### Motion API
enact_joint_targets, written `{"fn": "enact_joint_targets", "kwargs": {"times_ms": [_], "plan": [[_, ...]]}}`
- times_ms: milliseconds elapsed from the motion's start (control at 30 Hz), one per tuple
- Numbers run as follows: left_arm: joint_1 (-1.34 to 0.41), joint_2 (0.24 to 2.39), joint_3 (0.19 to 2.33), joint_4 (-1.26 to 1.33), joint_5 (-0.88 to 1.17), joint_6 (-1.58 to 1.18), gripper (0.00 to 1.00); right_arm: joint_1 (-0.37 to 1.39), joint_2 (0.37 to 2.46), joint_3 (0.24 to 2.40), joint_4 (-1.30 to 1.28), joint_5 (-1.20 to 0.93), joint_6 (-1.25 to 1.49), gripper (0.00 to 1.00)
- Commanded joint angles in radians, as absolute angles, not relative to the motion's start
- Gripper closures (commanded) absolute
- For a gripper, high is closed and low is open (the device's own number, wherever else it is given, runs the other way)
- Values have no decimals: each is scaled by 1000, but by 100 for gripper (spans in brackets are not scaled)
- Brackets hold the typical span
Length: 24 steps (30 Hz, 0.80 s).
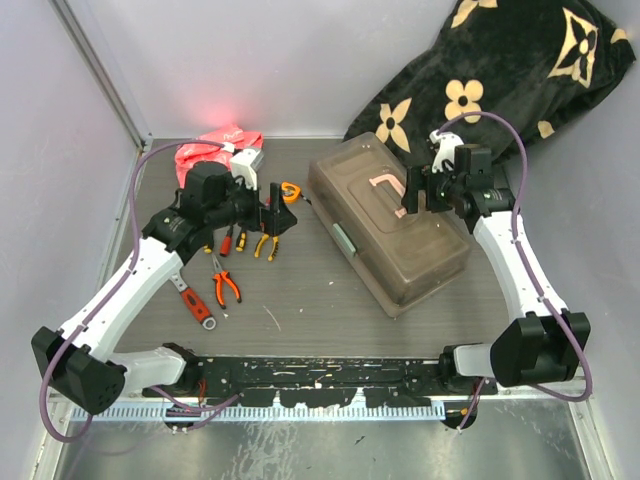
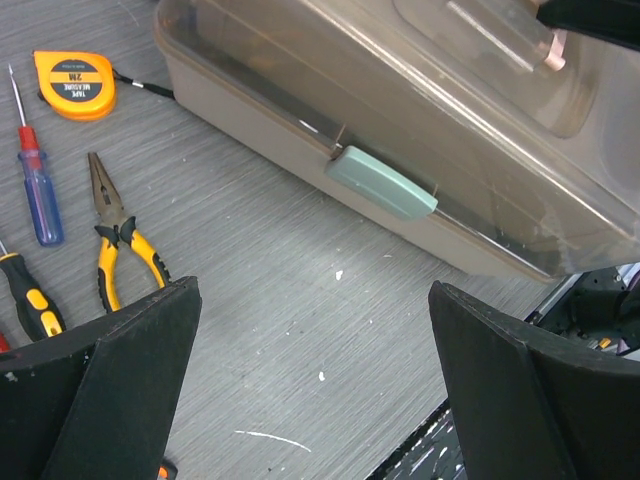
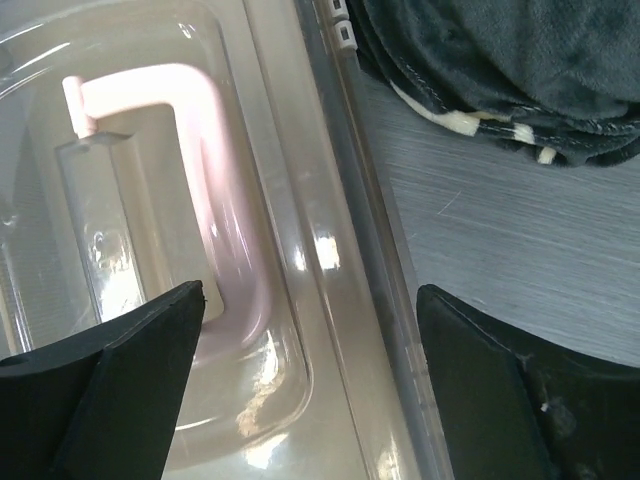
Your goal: Pack the tool kit
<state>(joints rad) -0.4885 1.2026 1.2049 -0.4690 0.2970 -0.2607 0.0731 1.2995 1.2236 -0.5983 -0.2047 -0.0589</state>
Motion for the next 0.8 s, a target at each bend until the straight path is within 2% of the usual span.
{"fn": "enact_joint_targets", "kwargs": {"times_ms": [0,233,533,767], "plan": [[-482,1174,1204,-460,294,-239,2,78,1350,1272,-606,-145,-123,13],[-482,1173,1206,-467,294,-235,2,86,1372,1277,-724,-199,-62,37],[-481,1192,1186,-468,293,-274,2,87,1253,1130,-729,-167,191,42],[-480,1193,1162,-471,296,-287,2,103,1134,1015,-713,-173,281,42]]}}
